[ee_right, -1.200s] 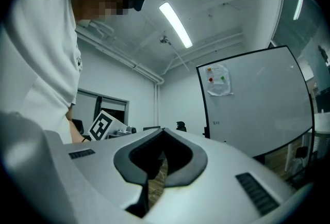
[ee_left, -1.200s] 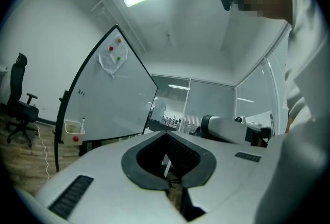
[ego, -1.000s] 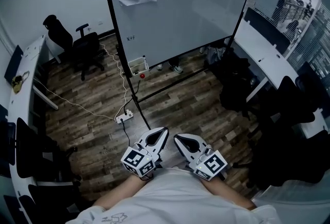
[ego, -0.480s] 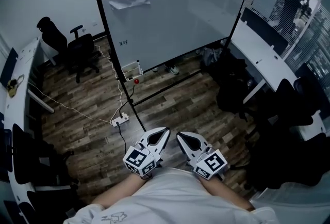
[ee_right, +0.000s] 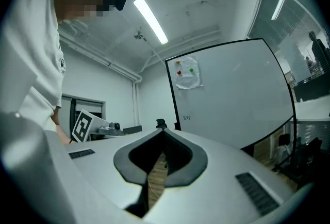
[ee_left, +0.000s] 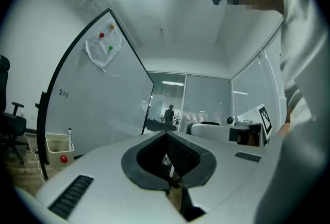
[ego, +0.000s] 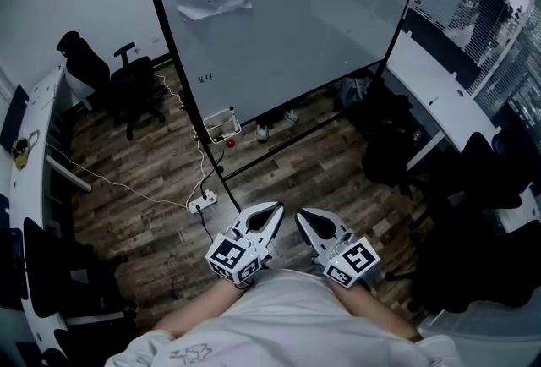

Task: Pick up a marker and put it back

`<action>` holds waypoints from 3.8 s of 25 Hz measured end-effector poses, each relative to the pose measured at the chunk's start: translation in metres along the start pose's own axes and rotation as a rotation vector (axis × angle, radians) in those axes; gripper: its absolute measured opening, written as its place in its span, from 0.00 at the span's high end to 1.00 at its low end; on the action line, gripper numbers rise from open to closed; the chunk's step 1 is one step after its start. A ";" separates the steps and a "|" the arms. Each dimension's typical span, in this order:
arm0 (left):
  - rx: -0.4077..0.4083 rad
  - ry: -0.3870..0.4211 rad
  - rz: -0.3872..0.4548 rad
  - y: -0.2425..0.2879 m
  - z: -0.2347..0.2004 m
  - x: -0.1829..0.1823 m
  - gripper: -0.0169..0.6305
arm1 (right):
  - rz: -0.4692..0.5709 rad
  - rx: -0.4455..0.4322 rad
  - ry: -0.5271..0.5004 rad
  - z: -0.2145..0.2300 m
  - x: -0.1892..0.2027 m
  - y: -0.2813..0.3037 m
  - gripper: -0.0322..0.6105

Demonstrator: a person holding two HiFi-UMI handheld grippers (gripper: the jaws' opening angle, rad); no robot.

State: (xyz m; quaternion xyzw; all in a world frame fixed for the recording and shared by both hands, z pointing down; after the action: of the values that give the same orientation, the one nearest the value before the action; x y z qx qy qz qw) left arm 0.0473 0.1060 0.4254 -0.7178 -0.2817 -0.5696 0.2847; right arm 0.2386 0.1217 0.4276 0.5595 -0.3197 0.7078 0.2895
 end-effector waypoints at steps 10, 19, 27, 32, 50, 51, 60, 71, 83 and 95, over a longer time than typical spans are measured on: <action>0.063 0.042 0.021 0.025 -0.103 -0.046 0.97 | 0.022 0.054 -0.042 0.030 -0.009 0.103 0.94; 0.088 0.056 0.010 0.026 -0.190 -0.070 0.97 | 0.030 0.076 -0.041 0.039 -0.004 0.188 0.94; 0.076 0.031 -0.005 0.043 -0.227 -0.065 0.97 | -0.015 0.084 -0.014 0.069 0.005 0.220 0.94; 0.018 0.044 -0.002 0.061 -0.247 -0.063 0.97 | -0.044 0.032 -0.005 0.102 0.004 0.246 0.94; -0.338 0.019 -0.010 0.106 -0.307 -0.046 0.97 | -0.220 -0.268 0.007 0.206 0.017 0.353 0.93; -0.362 0.013 -0.019 0.105 -0.310 -0.043 0.97 | -0.250 -0.280 0.006 0.209 0.023 0.358 0.93; -0.492 -0.040 -0.065 0.100 -0.331 -0.022 0.97 | -0.417 -0.347 -0.022 0.224 0.069 0.390 0.93; -0.534 -0.105 -0.107 0.100 -0.343 -0.004 0.97 | -0.525 -0.344 -0.001 0.228 0.105 0.410 0.78; -0.552 -0.124 -0.132 0.094 -0.347 -0.001 0.97 | -0.575 -0.346 -0.019 0.224 0.124 0.431 0.77; -0.520 -0.132 -0.133 0.079 -0.349 -0.007 0.97 | -0.539 -0.323 -0.045 0.214 0.116 0.427 0.83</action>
State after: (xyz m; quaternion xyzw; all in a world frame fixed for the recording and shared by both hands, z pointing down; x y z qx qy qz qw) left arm -0.1264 -0.2029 0.4780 -0.7822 -0.1903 -0.5923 0.0337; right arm 0.0168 -0.3069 0.5221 0.5865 -0.2745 0.5329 0.5447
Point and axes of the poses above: the fingertips, and each gripper's own axes: y forward along the fingers, z to its right, x out of its underside, the point moved 10 cm from there along -y, backward along the fingers, and after that the axes turned 3 degrees about z, right-handed, at the moved point
